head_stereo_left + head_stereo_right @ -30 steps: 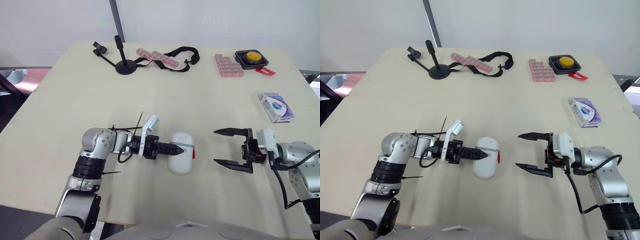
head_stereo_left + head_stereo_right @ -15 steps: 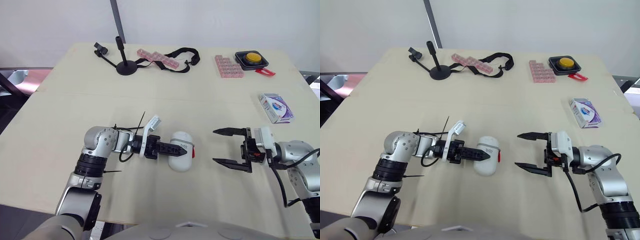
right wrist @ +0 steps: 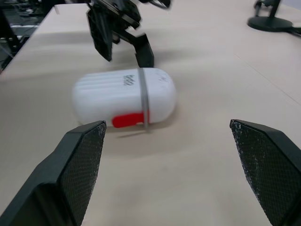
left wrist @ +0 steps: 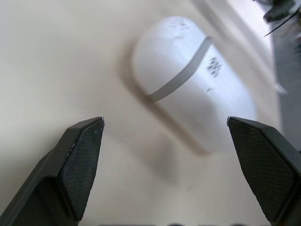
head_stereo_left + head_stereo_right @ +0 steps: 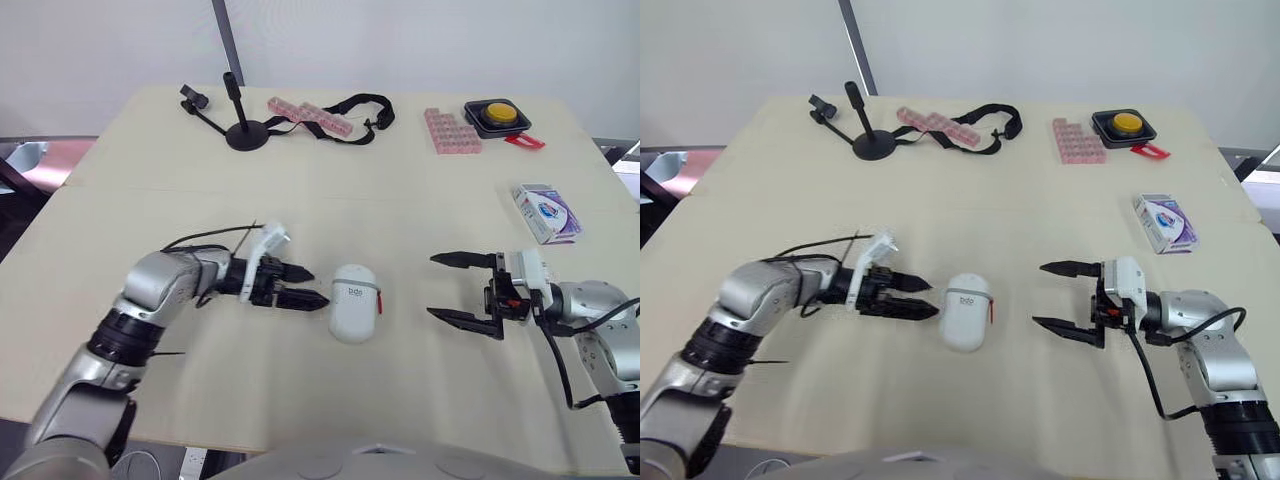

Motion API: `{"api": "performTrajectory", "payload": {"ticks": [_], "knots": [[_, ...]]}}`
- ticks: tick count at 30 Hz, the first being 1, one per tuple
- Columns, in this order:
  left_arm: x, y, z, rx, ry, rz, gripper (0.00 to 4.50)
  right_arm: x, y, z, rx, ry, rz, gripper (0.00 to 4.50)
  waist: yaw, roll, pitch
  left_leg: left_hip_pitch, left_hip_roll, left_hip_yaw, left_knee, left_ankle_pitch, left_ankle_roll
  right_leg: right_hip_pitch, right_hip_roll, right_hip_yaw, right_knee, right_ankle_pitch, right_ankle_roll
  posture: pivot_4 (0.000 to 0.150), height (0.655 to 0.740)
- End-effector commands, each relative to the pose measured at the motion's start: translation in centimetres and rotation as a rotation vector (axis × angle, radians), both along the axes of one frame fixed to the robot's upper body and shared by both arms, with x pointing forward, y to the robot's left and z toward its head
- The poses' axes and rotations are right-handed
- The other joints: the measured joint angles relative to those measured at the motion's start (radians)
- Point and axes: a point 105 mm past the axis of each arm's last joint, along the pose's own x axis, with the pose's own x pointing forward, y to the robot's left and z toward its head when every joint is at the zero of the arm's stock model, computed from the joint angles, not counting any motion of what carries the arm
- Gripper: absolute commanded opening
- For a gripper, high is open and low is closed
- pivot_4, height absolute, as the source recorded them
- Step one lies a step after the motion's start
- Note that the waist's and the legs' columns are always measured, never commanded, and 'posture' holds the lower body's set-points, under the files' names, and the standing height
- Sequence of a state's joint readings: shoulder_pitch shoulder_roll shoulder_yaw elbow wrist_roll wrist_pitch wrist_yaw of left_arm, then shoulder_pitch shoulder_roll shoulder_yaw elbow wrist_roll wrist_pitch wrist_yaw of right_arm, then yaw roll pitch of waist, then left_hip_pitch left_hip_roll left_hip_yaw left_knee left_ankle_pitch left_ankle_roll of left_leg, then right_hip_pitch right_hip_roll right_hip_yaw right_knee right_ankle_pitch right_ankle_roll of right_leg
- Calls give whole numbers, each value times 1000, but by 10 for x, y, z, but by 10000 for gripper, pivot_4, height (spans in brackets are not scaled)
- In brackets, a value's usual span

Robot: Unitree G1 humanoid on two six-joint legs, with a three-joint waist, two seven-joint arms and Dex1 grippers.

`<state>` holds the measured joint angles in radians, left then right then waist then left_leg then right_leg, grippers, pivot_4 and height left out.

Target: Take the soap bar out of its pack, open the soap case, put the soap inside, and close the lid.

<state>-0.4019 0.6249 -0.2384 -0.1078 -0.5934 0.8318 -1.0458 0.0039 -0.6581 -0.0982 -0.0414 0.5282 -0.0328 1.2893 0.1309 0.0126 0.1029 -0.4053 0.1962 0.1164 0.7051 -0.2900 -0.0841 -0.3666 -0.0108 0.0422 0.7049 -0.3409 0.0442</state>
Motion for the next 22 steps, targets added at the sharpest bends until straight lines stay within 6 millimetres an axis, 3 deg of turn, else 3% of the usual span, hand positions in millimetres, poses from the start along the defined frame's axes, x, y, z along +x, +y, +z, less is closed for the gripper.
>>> {"api": "performTrajectory", "payload": {"ticks": [1,10,18,22], "knots": [[8,12,16,-25,-275,10,44580,3,-9,0,-14,-13,-60,45000,6,0,0,-1,0,0,0,0,0,0,1,0,0,0,0,1500,7143],[6,50,11,-22,-627,196,44580,0,-26,-3,0,-46,-134,45000,2,0,0,-2,1,0,0,0,0,0,-3,-6,0,0,1,1500,7143],[21,61,9,-51,-583,340,44580,-10,-36,-16,-19,-35,-123,45000,-8,-1,0,-1,1,0,0,1,1,-1,-8,-7,0,0,1,1500,7143],[25,60,6,-21,-593,324,44580,-15,-37,-23,-29,-35,-110,45000,-13,-1,0,-2,1,-1,0,1,1,-1,-8,-7,1,0,1,1500,7143]]}}
